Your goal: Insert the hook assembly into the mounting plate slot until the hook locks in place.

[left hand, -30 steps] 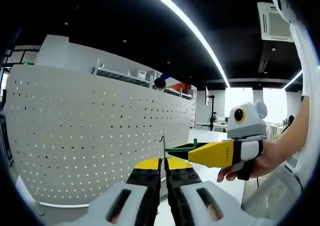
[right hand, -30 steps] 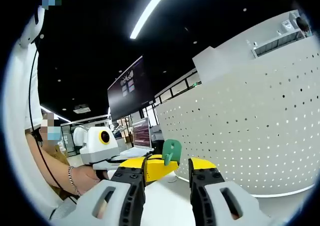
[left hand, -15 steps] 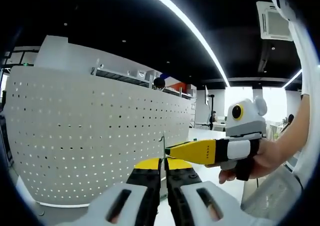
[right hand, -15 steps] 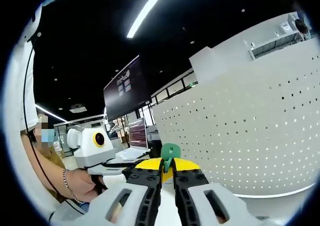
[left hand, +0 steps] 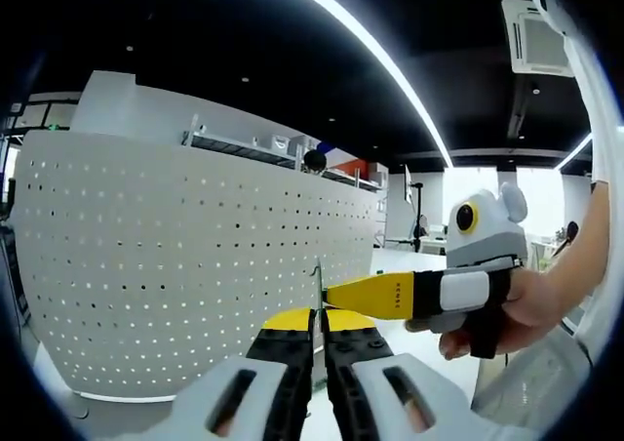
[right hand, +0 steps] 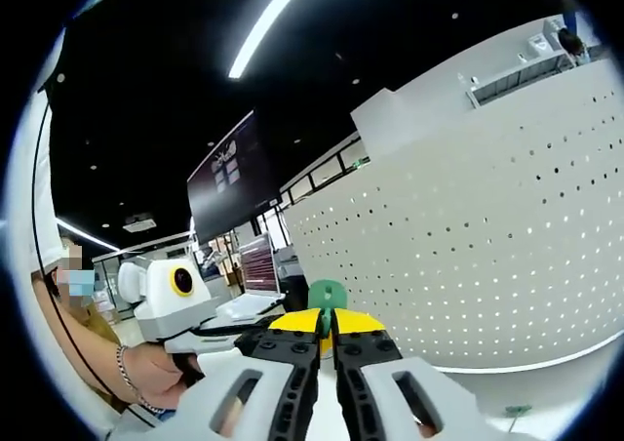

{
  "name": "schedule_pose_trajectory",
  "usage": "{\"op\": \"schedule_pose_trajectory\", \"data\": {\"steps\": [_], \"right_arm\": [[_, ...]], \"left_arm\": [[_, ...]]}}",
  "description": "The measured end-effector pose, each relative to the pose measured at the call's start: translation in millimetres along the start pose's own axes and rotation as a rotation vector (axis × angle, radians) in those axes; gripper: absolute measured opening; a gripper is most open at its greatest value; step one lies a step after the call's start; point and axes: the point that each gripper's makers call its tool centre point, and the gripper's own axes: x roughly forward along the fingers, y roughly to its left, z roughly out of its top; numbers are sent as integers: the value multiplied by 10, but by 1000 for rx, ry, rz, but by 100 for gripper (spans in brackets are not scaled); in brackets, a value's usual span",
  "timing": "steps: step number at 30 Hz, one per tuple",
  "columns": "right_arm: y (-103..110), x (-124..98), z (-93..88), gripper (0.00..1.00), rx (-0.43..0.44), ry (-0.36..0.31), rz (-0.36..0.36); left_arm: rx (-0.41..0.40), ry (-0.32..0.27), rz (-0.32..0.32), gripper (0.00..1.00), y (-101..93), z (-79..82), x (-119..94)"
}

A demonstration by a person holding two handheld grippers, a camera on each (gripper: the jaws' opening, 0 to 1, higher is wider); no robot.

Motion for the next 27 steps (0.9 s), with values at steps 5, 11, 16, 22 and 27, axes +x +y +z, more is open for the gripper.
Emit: {"op": "schedule_pose_trajectory", "data": {"steps": [5, 11, 16, 22, 27], "right_arm": [[-5, -9, 5, 1, -8, 4, -17], [-15, -20, 9, 0, -29, 14, -27], [-13, -31, -7, 0, -22, 23, -20], [-11, -35, -11, 0, -19, 28, -17], [-13, -37, -15, 0, -14, 32, -18]], "left_arm": [[5, 3, -3, 2, -8, -2, 7], [26, 6, -2, 3, -22, -1, 23], [5, 13, -8, 5, -25, -25, 21], [-9, 30, 10, 24, 32, -69, 6], [-39, 72, 22, 45, 67, -165, 18]]}}
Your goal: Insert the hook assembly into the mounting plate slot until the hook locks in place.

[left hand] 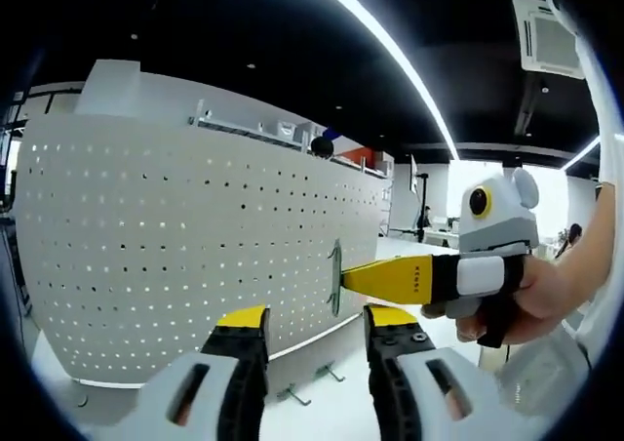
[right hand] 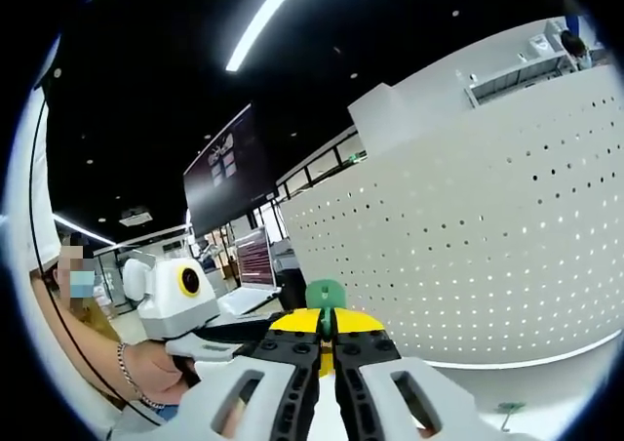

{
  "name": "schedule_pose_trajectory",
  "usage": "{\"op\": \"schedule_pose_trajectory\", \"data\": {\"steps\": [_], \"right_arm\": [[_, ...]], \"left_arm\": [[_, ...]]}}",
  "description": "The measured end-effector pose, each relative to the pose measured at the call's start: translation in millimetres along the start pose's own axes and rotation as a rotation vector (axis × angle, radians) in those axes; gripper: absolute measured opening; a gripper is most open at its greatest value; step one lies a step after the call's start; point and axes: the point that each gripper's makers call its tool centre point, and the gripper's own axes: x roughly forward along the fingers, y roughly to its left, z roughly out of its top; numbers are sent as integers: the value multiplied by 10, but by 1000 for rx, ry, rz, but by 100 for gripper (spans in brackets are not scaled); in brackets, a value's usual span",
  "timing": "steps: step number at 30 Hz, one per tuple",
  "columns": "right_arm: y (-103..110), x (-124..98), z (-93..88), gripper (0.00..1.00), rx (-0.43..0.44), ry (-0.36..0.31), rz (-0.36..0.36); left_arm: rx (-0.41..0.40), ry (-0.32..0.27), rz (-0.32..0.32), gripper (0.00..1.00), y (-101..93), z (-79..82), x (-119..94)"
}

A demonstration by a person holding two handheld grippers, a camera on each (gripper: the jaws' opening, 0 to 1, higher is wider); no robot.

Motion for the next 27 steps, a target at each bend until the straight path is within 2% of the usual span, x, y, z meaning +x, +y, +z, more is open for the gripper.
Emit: {"op": "schedule_pose_trajectory", "data": {"steps": [3, 6, 9, 11, 16, 19, 23, 25, 27], "right_arm": [[-10, -4, -10, 0, 0, 4, -3], [-17, -5, -14, 0, 7, 7, -4], [-21, -4, -17, 0, 9, 9, -6], [-27, -2, -22, 0, 3, 12, -10], [-20, 5, -26, 0, -5, 21, -13], [-53, 1, -19, 0, -83, 48, -45], [-237, -56, 56, 0, -325, 94, -188], [-250, -59, 56, 0, -363, 104, -201], [-255, -60, 63, 0, -358, 98, -207]], "left_arm": [[-2, 1, 2, 52, -3, -17, 2], [-6, 23, 11, 67, 9, -74, 24], [18, 42, 11, 76, -2, -119, 35], [21, 53, 10, 80, -11, -139, 39], [35, 75, 6, 79, -23, -188, 36], [31, 77, 10, 79, -11, -198, 31], [22, 82, 18, 79, 11, -220, 15], [16, 82, 19, 78, 15, -231, 10], [10, 84, 20, 78, 18, -242, 5]]}}
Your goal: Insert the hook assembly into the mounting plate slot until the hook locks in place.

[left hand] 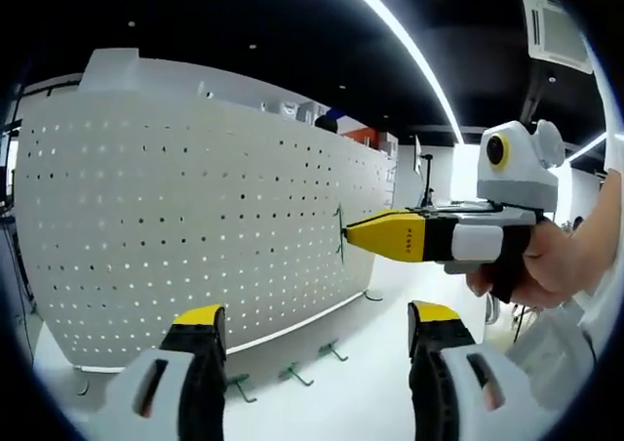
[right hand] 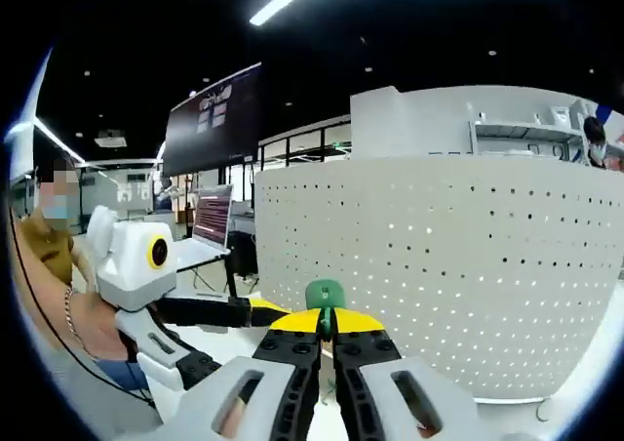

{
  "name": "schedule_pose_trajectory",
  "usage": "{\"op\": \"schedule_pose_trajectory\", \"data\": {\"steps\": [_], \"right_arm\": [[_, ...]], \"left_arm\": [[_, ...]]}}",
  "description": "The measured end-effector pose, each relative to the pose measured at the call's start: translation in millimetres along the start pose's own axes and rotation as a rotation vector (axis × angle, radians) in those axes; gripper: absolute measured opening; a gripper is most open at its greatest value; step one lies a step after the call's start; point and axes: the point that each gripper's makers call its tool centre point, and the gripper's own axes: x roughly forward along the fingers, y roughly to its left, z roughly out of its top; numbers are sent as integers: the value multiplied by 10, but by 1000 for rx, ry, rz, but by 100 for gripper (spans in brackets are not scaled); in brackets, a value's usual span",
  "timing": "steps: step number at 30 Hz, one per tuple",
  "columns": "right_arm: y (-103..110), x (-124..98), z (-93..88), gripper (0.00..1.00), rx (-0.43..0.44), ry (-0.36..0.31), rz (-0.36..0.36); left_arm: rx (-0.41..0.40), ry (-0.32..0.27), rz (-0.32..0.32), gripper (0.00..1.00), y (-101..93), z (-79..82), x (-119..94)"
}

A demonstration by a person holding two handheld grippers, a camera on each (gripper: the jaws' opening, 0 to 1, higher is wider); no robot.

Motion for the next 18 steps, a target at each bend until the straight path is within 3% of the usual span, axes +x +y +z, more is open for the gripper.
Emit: {"op": "schedule_pose_trajectory", "data": {"steps": [6, 18], "right_arm": [[-71, 30, -5, 0, 51, 2, -11], [-380, 250, 173, 0, 149, -43, -106]], "left_arm": [[-5, 6, 4, 76, 13, -25, -20], [-1, 19, 34, 76, 74, -157, -134]]}}
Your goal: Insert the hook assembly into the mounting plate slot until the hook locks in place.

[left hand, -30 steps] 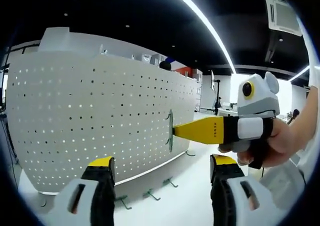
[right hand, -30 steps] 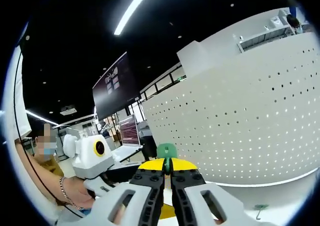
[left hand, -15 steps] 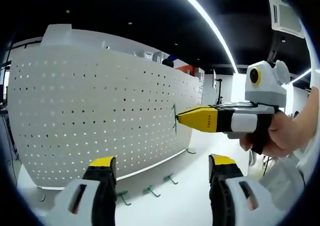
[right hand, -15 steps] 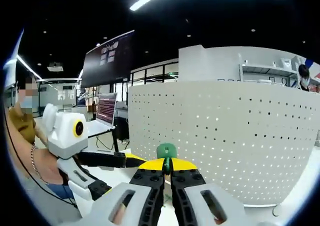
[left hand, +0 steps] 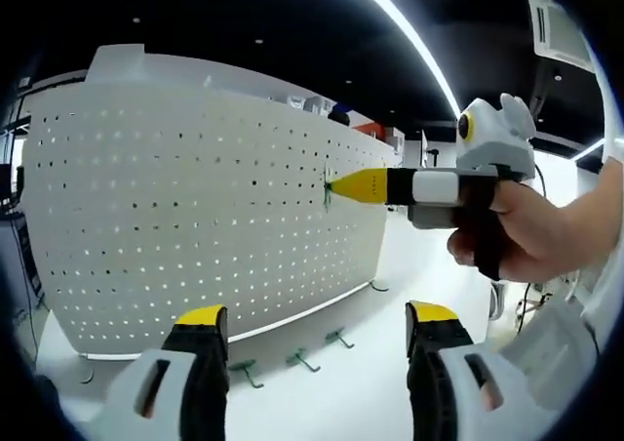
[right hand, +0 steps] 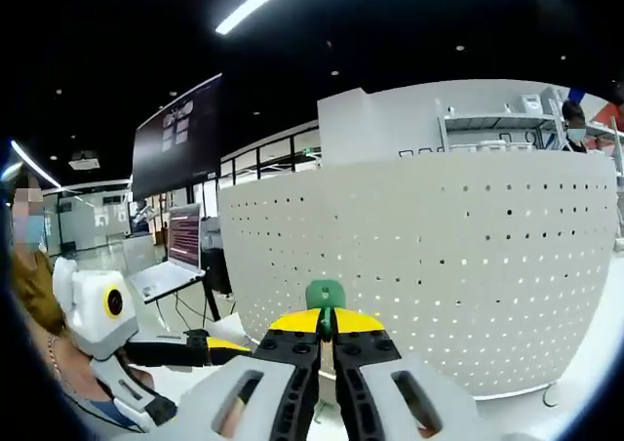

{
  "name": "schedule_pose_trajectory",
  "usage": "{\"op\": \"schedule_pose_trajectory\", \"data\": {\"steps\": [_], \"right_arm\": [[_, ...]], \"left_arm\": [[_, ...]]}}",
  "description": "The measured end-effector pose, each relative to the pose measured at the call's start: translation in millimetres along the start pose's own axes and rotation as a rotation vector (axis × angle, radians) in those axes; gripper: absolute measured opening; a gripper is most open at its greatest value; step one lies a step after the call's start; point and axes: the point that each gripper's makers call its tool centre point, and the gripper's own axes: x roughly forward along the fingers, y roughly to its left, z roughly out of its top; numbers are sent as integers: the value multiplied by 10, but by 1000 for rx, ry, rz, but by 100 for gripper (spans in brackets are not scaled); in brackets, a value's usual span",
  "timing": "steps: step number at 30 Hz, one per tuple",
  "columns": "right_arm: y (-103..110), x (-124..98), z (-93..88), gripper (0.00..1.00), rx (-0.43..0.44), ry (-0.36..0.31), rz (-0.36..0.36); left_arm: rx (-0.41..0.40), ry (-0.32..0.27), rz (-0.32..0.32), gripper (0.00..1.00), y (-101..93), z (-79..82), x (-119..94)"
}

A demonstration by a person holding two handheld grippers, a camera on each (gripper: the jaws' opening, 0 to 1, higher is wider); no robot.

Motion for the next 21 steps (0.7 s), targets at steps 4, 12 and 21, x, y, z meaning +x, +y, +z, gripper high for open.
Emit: {"op": "schedule_pose_trajectory", "data": {"steps": [4, 12, 21], "right_arm": [[-49, 92, 111, 0, 14, -25, -19], [-114, 262, 271, 0, 30, -58, -47], [-141, 396, 461, 0, 39, -101, -63]], "left_arm": [[15, 15, -8, 76, -29, -59, -18], [5, 24, -12, 76, -43, -129, -58], [-9, 15, -10, 76, -45, -164, -96]]}}
